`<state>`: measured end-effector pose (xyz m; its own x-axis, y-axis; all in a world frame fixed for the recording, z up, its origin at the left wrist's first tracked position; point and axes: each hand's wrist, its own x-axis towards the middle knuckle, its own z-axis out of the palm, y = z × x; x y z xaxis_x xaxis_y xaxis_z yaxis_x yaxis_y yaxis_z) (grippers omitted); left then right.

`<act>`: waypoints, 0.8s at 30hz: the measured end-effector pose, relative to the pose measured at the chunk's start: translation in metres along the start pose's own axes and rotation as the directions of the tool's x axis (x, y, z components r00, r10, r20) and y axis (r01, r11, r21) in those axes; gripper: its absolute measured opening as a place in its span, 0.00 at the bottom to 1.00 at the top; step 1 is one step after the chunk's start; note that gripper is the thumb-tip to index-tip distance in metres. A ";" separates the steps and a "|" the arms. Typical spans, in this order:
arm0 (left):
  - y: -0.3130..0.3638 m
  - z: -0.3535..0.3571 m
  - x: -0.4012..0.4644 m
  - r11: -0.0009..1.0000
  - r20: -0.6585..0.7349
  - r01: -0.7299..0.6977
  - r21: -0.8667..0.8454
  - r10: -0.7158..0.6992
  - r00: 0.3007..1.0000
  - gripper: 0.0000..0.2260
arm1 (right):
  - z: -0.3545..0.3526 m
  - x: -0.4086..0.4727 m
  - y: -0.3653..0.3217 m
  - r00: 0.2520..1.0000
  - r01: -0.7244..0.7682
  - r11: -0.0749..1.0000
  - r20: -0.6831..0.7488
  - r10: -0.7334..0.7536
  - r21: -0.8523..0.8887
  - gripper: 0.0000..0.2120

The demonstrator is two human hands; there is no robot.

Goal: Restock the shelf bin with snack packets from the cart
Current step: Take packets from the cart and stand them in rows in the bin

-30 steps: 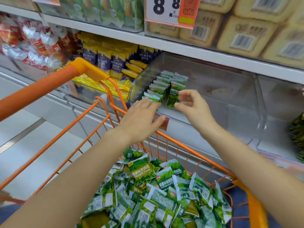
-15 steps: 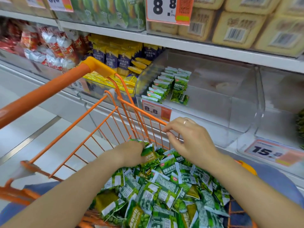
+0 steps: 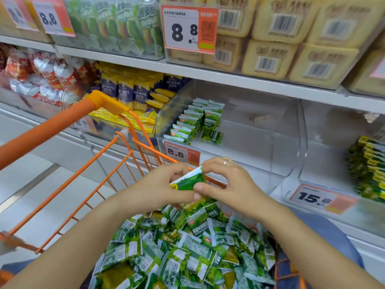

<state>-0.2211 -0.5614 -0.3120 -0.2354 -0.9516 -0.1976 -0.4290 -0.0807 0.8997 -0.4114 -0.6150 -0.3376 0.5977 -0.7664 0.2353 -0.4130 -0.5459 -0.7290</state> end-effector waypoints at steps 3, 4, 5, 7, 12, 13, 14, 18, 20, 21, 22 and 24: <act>0.019 0.015 0.009 0.972 -0.176 -0.098 0.212 0.137 0.975 0.09 | -0.023 -0.009 -0.003 0.997 -0.082 0.991 0.008 0.082 0.106 0.09; 0.027 0.023 0.014 0.946 -0.224 -0.118 0.301 0.191 0.956 0.11 | -0.034 -0.014 -0.004 0.995 -0.097 0.992 -0.014 0.099 0.085 0.08; 0.036 0.032 0.021 0.925 -0.245 -0.139 0.353 0.235 0.941 0.13 | -0.046 -0.022 -0.003 0.993 -0.106 0.993 -0.039 0.108 0.056 0.09; 0.053 0.056 0.037 0.899 -0.232 -0.191 0.394 0.298 0.926 0.16 | -0.074 -0.039 -0.001 0.987 -0.125 0.992 -0.100 0.122 -0.019 0.10; 0.088 0.123 0.080 0.820 -0.054 -0.389 0.421 0.450 0.891 0.22 | -0.158 -0.094 0.011 0.944 -0.293 0.934 -0.216 0.248 -0.206 0.07; 0.090 0.134 0.090 0.771 -0.030 -0.422 0.478 0.495 0.869 0.25 | -0.174 -0.107 0.018 0.923 -0.331 0.916 -0.279 0.265 -0.225 0.07; 0.092 0.143 0.099 0.725 -0.025 -0.431 0.537 0.524 0.851 0.29 | -0.190 -0.121 0.025 0.893 -0.372 0.902 -0.349 0.283 -0.221 0.07; 0.086 0.168 0.137 0.642 -0.015 -0.337 0.689 0.477 0.878 0.41 | -0.241 -0.172 0.054 0.755 -0.496 0.859 -0.551 0.354 -0.127 0.06; 0.080 0.177 0.146 0.628 -0.014 -0.331 0.705 0.478 0.878 0.39 | -0.255 -0.190 0.066 0.703 -0.519 0.854 -0.585 0.405 -0.032 0.06; 0.079 0.180 0.148 0.641 -0.030 -0.331 0.692 0.484 0.875 0.35 | -0.258 -0.195 0.072 0.685 -0.528 0.849 -0.594 0.423 -0.004 0.05; 0.079 0.182 0.151 0.662 -0.051 -0.330 0.673 0.486 0.873 0.31 | -0.258 -0.197 0.079 0.675 -0.538 0.843 -0.593 0.438 0.011 0.05; 0.080 0.183 0.158 0.702 -0.101 -0.335 0.628 0.501 0.860 0.25 | -0.254 -0.192 0.092 0.667 -0.557 0.830 -0.583 0.463 0.022 0.05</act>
<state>-0.4517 -0.6641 -0.3426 -0.3286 -0.8886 0.3200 -0.7702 0.4482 0.4538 -0.7385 -0.6047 -0.2868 -0.1933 -0.9618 0.1941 -0.6608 -0.0186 -0.7503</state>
